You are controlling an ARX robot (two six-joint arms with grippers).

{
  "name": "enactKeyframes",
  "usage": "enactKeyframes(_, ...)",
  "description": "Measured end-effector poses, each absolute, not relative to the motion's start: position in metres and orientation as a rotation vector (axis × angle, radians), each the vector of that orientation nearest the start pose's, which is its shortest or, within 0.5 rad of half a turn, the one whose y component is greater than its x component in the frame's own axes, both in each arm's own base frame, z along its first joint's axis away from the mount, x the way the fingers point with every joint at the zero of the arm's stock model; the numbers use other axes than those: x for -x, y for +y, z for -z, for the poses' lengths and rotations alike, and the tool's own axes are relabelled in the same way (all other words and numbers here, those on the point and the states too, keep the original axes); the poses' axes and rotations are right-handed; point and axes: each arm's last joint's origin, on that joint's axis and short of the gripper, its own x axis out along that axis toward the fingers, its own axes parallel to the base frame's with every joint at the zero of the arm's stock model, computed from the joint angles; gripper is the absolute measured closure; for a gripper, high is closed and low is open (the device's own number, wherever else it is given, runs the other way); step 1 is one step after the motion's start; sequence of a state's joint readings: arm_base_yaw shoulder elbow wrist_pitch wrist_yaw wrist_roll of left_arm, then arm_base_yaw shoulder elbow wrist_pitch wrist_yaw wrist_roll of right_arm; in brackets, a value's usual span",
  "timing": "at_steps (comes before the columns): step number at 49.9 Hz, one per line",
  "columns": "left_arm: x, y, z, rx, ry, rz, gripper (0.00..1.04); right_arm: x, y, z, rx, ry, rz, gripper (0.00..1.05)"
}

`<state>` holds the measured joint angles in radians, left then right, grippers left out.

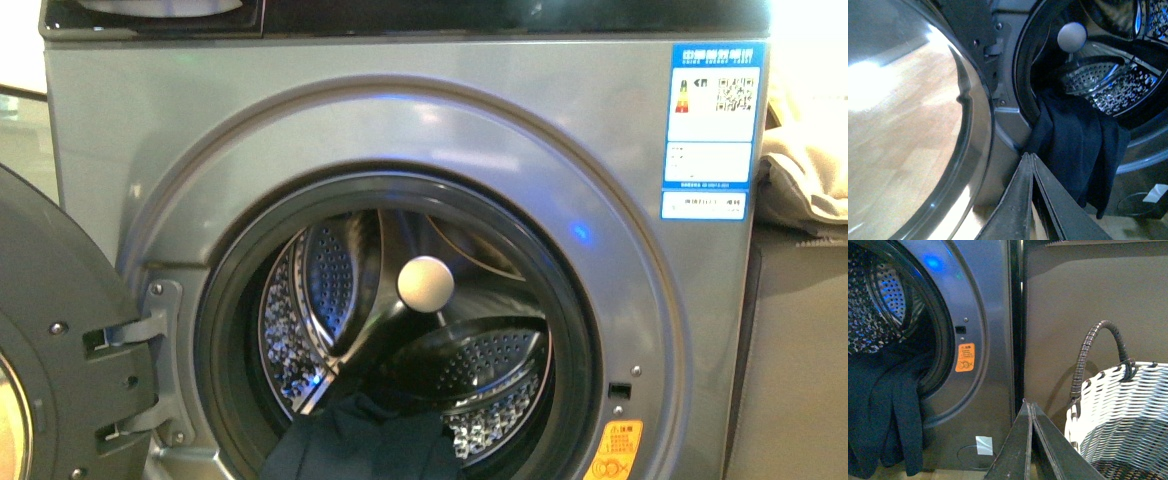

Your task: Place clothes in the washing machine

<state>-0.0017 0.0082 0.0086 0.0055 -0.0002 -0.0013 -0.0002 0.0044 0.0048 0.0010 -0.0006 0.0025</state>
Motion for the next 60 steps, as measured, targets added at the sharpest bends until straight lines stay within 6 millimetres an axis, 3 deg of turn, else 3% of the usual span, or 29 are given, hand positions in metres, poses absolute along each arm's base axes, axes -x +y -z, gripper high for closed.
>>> enactKeyframes(35, -0.0974, -0.0002, -0.1661, 0.001, -0.005, 0.002, 1.01, -0.0977, 0.0, -0.1648, -0.003, -0.001, 0.0, 1.02)
enactKeyframes(39, -0.0974, -0.0002, -0.1661, 0.003, -0.005, 0.002, 0.99, -0.0977, 0.0, -0.1648, -0.002, -0.001, 0.0, 0.87)
enactKeyframes(49, -0.0974, -0.0002, -0.1661, 0.002, -0.005, 0.002, 0.65, -0.0977, 0.0, -0.1648, -0.002, -0.001, 0.0, 0.52)
enactKeyframes(60, -0.0974, -0.0002, -0.1661, 0.002, -0.005, 0.002, 0.19, -0.0977, 0.0, -0.1648, -0.002, -0.001, 0.0, 0.08)
